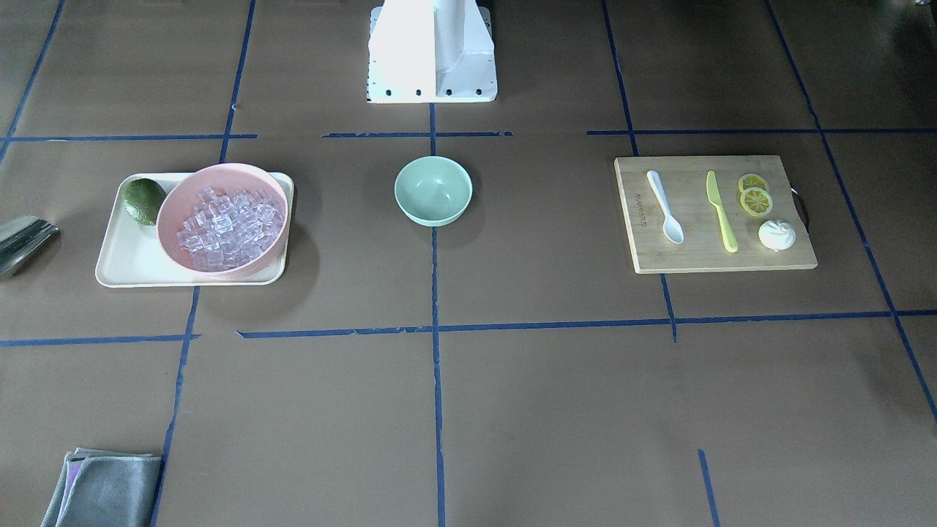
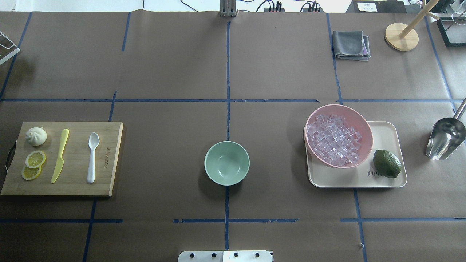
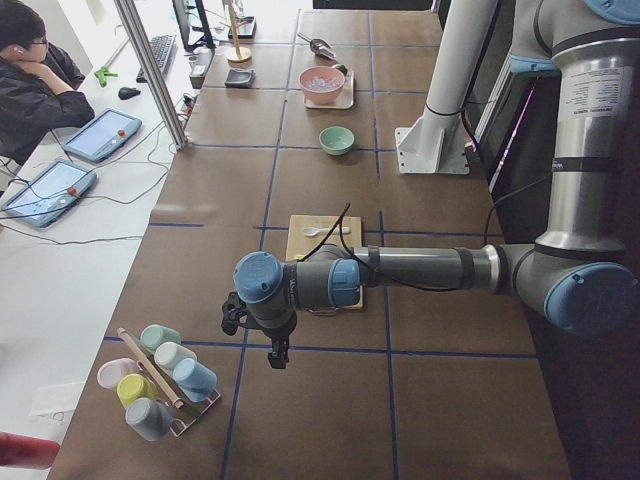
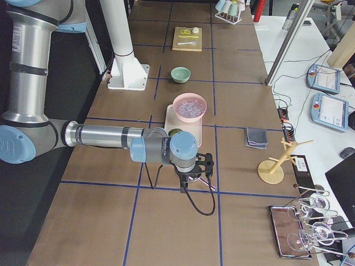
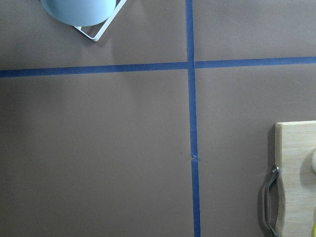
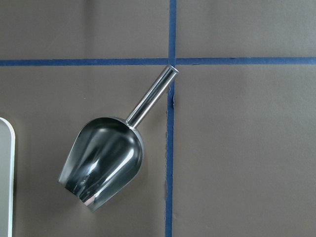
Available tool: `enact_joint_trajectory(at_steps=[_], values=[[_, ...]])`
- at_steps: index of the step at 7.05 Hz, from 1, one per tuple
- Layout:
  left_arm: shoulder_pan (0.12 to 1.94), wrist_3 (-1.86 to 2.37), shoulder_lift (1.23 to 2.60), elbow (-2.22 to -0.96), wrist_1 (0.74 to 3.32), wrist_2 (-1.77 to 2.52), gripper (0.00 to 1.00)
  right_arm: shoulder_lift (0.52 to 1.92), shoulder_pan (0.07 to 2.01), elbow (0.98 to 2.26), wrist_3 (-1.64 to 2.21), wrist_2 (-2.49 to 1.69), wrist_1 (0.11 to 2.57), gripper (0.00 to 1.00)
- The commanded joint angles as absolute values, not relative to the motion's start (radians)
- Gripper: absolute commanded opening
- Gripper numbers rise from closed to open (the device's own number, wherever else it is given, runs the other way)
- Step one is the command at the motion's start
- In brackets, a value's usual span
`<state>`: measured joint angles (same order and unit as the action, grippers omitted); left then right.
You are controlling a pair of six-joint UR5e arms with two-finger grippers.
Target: Put spoon and ice into bowl
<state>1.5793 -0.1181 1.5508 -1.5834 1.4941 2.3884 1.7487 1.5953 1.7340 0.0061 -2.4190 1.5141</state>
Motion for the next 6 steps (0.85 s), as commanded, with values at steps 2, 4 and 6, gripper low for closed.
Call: enact_joint_trajectory(at_steps=[2, 4, 6], values=[[1.58, -0.12, 1.551, -1.583, 1.496, 2.388, 1.0, 1.75, 1.595, 1.735, 0.006, -2.421, 1.511, 0.99], [1.578, -0.12, 1.548, -1.583, 1.496, 2.387, 1.0, 1.75, 1.595, 1.735, 0.009, -2.419, 1.513, 0.99], [1.58, -0.121, 1.548, -1.597, 1.5, 2.39, 1.0, 1.749, 1.595, 1.743, 0.02, -2.421, 1.513, 0.99]])
